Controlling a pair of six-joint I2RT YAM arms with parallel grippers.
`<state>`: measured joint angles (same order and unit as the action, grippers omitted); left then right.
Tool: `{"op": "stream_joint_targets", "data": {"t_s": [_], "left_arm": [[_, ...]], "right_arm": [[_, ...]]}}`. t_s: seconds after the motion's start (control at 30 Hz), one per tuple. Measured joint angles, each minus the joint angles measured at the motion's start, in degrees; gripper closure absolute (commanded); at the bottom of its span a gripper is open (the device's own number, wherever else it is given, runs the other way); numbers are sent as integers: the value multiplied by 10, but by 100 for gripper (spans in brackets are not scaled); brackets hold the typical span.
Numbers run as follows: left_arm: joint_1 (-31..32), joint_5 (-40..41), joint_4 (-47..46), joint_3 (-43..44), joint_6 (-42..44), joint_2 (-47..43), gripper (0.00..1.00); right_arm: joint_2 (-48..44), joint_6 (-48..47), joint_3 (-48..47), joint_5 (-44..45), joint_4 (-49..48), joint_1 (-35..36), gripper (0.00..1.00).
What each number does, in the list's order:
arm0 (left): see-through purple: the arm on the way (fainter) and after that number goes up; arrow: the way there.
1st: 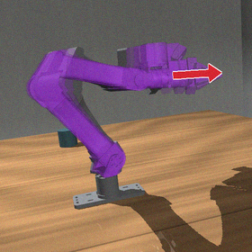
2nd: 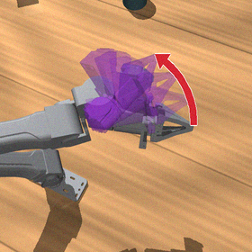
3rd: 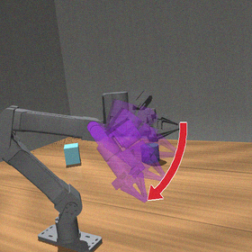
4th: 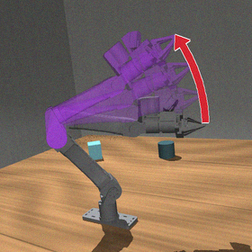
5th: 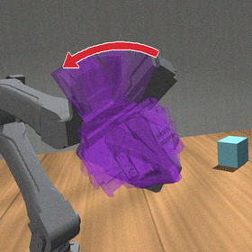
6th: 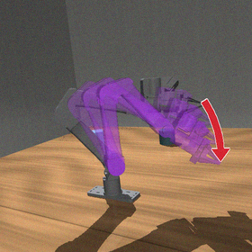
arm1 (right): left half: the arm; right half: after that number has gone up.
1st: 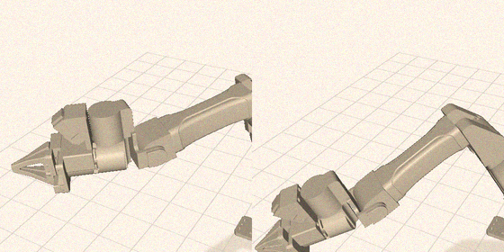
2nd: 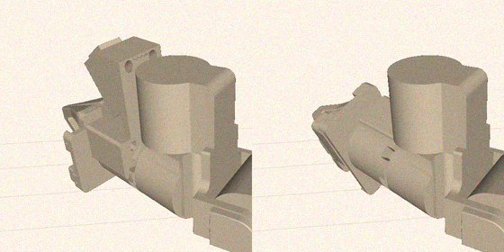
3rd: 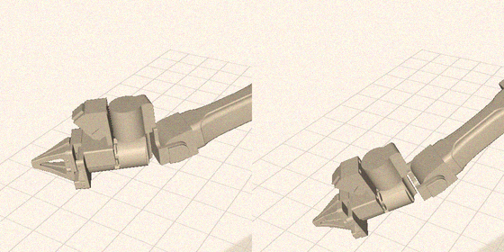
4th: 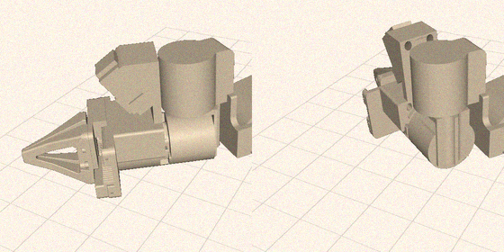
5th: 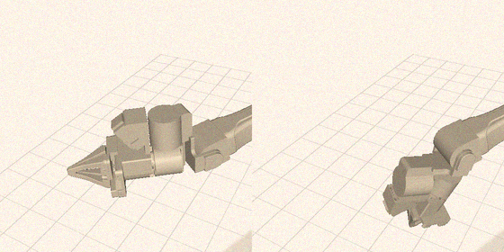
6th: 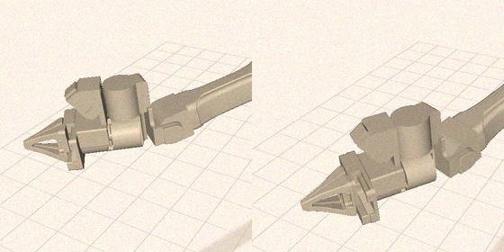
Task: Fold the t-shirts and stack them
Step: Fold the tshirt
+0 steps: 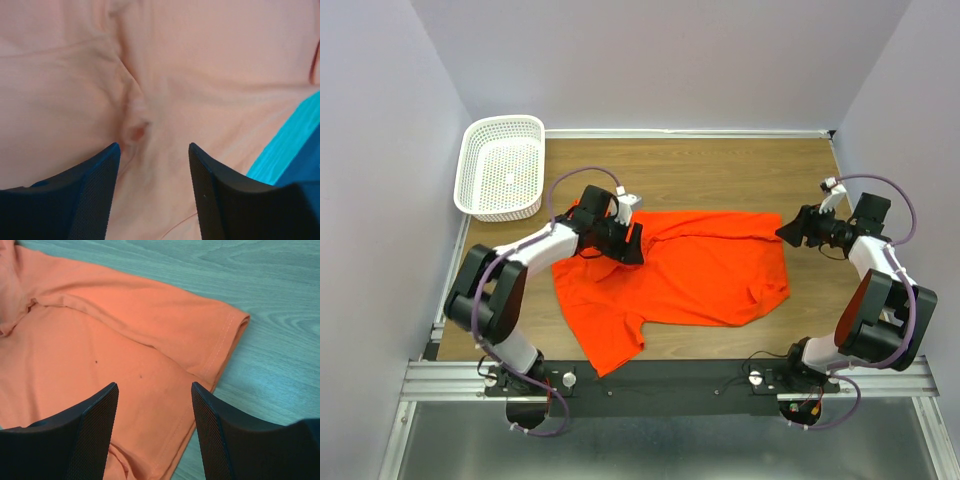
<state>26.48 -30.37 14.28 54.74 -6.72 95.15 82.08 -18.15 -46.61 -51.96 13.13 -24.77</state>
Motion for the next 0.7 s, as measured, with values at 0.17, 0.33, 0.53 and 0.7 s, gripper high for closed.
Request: {"op": "stream_joint_targets", "data": {"t_s": [0.17,0.33,0.53,0.7], "left_arm": [[-20,73,-35,-1,-44,-96,13],[-149,92,-144,-29,-130,-140,23],[-191,125,-179,-18,-194,-40,34],[-193,197,-174,21,-225,17,32]], "right_arm": [[9,-13,-4,0,3,0,32],[95,-12,-53,2,5,0,31],[162,1,-100,2,6,-1,30],[163,3,-102,2,7,-1,30]]}}
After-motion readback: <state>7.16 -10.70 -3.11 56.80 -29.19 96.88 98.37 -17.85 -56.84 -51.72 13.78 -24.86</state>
